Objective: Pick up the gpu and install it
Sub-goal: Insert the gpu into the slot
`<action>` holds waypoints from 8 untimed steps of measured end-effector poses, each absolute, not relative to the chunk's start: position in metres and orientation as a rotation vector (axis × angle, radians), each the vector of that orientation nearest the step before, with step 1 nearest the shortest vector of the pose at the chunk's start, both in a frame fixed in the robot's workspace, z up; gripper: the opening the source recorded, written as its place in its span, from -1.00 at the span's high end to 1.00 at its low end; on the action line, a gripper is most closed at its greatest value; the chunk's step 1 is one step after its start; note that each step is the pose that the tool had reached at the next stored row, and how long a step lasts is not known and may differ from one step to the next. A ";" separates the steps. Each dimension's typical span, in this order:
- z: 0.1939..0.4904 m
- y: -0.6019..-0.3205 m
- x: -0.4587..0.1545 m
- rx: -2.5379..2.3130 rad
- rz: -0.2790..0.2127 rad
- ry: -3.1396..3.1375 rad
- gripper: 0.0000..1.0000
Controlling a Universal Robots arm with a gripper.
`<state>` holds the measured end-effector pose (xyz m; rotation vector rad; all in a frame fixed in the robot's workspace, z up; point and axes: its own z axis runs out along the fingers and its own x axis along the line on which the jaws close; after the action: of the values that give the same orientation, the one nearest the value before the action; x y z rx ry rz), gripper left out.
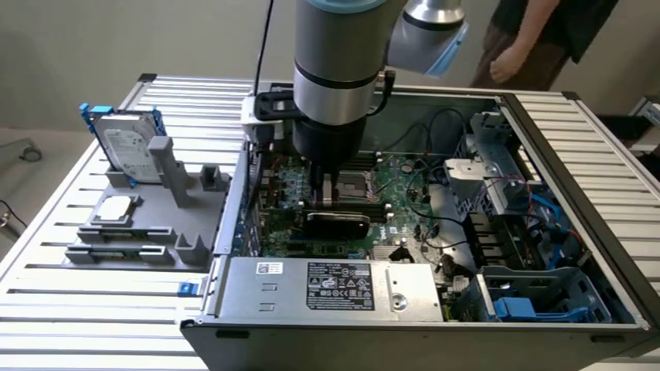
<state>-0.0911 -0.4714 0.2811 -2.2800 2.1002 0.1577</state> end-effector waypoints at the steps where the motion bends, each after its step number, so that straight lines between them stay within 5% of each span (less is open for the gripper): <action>1: 0.281 -0.471 -0.092 -2.280 0.158 2.100 0.79; 8: 0.277 -0.469 -0.100 -2.280 0.158 2.100 0.79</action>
<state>-0.0998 -0.4686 0.2773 -2.2800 2.1001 0.1576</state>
